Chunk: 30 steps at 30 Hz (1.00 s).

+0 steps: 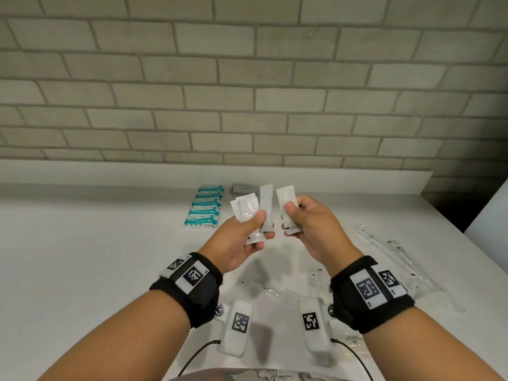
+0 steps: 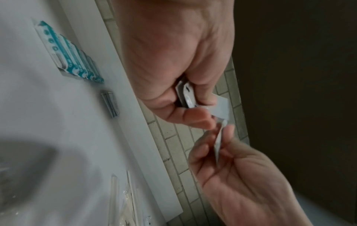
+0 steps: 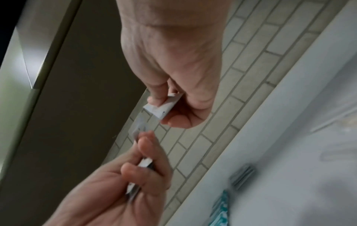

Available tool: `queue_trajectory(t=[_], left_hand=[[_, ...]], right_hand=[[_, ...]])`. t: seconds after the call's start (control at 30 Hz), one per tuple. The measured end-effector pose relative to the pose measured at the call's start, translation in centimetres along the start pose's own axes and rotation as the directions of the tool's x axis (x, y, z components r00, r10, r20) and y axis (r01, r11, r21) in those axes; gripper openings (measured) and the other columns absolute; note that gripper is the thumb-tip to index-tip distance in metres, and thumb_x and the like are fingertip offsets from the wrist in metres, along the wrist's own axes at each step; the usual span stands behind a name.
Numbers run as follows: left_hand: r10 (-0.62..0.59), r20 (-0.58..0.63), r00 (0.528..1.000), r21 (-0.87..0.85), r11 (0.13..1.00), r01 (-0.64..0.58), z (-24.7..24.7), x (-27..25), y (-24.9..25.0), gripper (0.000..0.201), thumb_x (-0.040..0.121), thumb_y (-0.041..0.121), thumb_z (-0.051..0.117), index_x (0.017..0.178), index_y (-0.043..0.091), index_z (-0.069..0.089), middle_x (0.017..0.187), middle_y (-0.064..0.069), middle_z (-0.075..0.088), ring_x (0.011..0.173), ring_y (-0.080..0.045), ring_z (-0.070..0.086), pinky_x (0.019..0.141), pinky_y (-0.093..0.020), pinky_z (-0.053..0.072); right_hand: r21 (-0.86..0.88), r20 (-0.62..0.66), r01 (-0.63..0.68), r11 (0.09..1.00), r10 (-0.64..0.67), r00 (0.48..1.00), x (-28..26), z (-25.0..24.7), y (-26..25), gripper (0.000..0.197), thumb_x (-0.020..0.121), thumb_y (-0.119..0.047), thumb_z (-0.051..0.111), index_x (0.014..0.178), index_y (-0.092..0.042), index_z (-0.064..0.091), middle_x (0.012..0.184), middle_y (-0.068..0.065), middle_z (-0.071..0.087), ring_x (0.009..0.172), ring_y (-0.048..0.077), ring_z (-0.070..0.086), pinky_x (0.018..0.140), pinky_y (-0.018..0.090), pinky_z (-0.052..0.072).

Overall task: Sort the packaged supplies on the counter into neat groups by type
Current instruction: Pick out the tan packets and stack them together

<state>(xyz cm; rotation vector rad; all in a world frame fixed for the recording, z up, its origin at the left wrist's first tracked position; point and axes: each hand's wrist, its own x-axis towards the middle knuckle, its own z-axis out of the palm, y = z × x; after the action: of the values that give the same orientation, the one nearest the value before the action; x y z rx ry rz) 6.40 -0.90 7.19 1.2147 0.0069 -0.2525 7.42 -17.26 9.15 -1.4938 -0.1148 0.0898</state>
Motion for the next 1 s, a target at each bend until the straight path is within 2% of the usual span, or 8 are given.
queue_trajectory(t=[0.17,0.27,0.37,0.5,0.63,0.77,0.93,1.0], left_hand=[[-0.009,0.052,0.999,0.075,0.997,0.005,-1.6,-0.5,0.5,0.016,0.096,0.024,0.055,0.111,0.027,0.059,0.091,0.001,0.072,0.074,-0.011,0.070,0.055,-0.016,0.048],[0.016,0.041,0.999,0.079,0.997,-0.019,-2.9,-0.7,0.7,0.016,0.096,0.021,0.055,0.109,0.027,0.061,0.096,-0.002,0.073,0.083,-0.017,0.071,0.070,-0.026,0.059],[-0.025,0.038,0.999,0.032,0.999,0.024,-4.0,-0.9,0.8,0.016,0.096,0.018,0.055,0.107,0.019,0.066,0.103,-0.010,0.072,0.090,-0.023,0.071,0.081,-0.035,0.060],[-0.068,0.069,0.995,-0.005,0.998,0.068,-5.8,-1.2,1.0,0.018,0.097,0.014,0.052,0.105,0.016,0.068,0.101,-0.009,0.074,0.089,-0.024,0.073,0.083,-0.037,0.059],[-0.047,0.052,0.998,0.064,0.997,0.044,-6.4,-1.1,0.8,0.020,0.096,0.011,0.055,0.108,0.024,0.063,0.106,-0.006,0.073,0.095,-0.026,0.072,0.078,-0.033,0.060],[-0.048,0.064,0.997,-0.004,0.999,0.048,-6.3,-1.1,0.7,0.021,0.096,0.011,0.055,0.110,0.024,0.063,0.104,-0.005,0.075,0.095,-0.027,0.072,0.073,-0.030,0.061],[-0.058,0.079,0.995,-0.066,0.996,0.063,-5.3,-0.8,0.3,0.025,0.093,0.010,0.059,0.117,0.018,0.062,0.104,-0.007,0.074,0.093,-0.026,0.072,0.068,-0.027,0.061],[-0.056,0.109,0.993,-0.035,0.998,0.060,-4.5,-0.8,0.1,0.025,0.092,0.010,0.060,0.116,0.017,0.062,0.104,-0.007,0.074,0.094,-0.027,0.072,0.069,-0.026,0.060]], right_hand=[[-0.003,0.030,0.039,0.999,-0.039,0.999,0.1,3.6,0.2,0.010,0.089,-0.009,0.065,0.086,-0.006,0.056,0.075,0.014,0.065,0.061,0.025,0.060,0.057,0.033,0.053],[-0.177,-0.011,0.047,0.983,-0.050,0.999,0.4,4.9,1.2,0.016,0.087,-0.019,0.069,0.082,-0.010,0.056,0.077,0.011,0.065,0.067,0.025,0.062,0.064,0.038,0.054],[-0.365,-0.060,0.032,0.930,-0.057,0.997,0.5,5.8,1.9,0.013,0.090,-0.024,0.062,0.085,-0.014,0.056,0.082,0.004,0.064,0.072,0.018,0.058,0.064,0.029,0.048],[-0.313,-0.090,-0.008,0.950,-0.021,0.996,0.7,6.9,2.2,0.008,0.095,-0.012,0.052,0.094,-0.009,0.045,0.089,0.012,0.069,0.067,0.016,0.066,0.050,0.018,0.050],[-0.380,-0.097,0.026,0.925,-0.068,0.993,1.0,7.8,3.0,0.020,0.091,-0.020,0.060,0.080,-0.016,0.043,0.079,0.008,0.062,0.061,0.013,0.059,0.055,0.025,0.048],[-0.219,-0.129,0.023,0.975,-0.053,0.990,0.9,7.4,3.4,0.012,0.090,-0.016,0.063,0.086,-0.017,0.052,0.082,0.004,0.059,0.066,0.011,0.057,0.065,0.026,0.047],[-0.020,-0.196,0.019,1.000,-0.022,0.980,1.1,5.3,3.2,0.051,0.083,0.000,0.069,0.123,-0.020,0.045,0.085,0.006,0.058,0.087,0.025,0.066,0.087,0.038,0.053],[0.045,-0.112,0.005,0.999,0.000,0.994,1.0,4.7,2.8,0.033,0.085,-0.001,0.067,0.114,-0.011,0.058,0.090,0.014,0.065,0.088,0.031,0.067,0.086,0.043,0.055]])
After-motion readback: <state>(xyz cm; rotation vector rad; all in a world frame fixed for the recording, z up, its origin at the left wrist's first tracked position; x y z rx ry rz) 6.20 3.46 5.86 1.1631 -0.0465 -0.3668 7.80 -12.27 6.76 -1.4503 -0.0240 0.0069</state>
